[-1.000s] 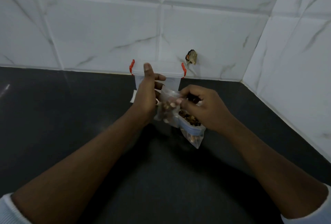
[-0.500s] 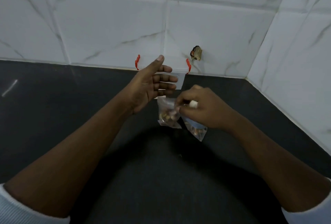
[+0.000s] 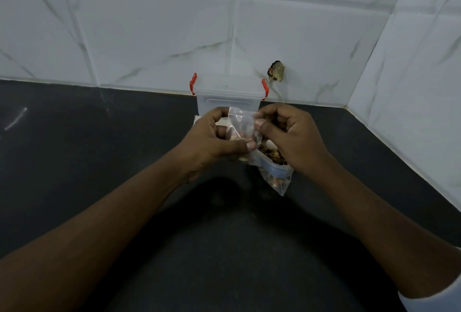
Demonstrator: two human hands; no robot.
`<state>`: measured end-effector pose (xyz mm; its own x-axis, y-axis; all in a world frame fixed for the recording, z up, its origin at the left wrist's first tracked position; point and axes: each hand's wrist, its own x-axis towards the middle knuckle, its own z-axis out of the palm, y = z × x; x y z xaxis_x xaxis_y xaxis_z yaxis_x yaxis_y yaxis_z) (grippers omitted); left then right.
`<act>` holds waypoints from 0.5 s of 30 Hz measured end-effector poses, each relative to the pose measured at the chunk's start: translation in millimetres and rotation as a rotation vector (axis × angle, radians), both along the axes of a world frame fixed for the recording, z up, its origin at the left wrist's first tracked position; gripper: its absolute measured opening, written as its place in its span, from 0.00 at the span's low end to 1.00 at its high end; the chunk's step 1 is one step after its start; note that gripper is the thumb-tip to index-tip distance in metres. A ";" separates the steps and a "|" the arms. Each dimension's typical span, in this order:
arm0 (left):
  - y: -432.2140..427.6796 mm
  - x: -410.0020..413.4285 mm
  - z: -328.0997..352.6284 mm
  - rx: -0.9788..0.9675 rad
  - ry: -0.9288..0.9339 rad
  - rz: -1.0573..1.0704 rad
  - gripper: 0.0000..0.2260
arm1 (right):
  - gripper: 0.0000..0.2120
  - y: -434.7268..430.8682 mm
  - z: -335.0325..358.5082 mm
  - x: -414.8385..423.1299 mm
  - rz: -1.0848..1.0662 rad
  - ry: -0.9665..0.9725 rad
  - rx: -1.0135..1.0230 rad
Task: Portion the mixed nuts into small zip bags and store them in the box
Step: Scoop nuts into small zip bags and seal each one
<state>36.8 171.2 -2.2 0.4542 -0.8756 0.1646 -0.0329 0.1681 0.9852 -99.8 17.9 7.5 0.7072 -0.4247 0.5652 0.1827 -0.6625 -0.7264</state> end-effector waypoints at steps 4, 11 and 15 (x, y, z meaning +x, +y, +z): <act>-1.4 0.3 -0.9 -0.005 -0.004 0.003 0.32 | 0.10 1.0 -0.9 0.4 0.015 0.001 0.012; -2.3 -0.6 -3.5 -0.030 -0.041 0.080 0.33 | 0.15 3.1 -0.1 1.0 0.017 -0.012 0.033; -2.7 -0.2 -3.9 -0.052 -0.100 0.095 0.31 | 0.14 3.4 1.8 -0.8 0.005 -0.027 0.036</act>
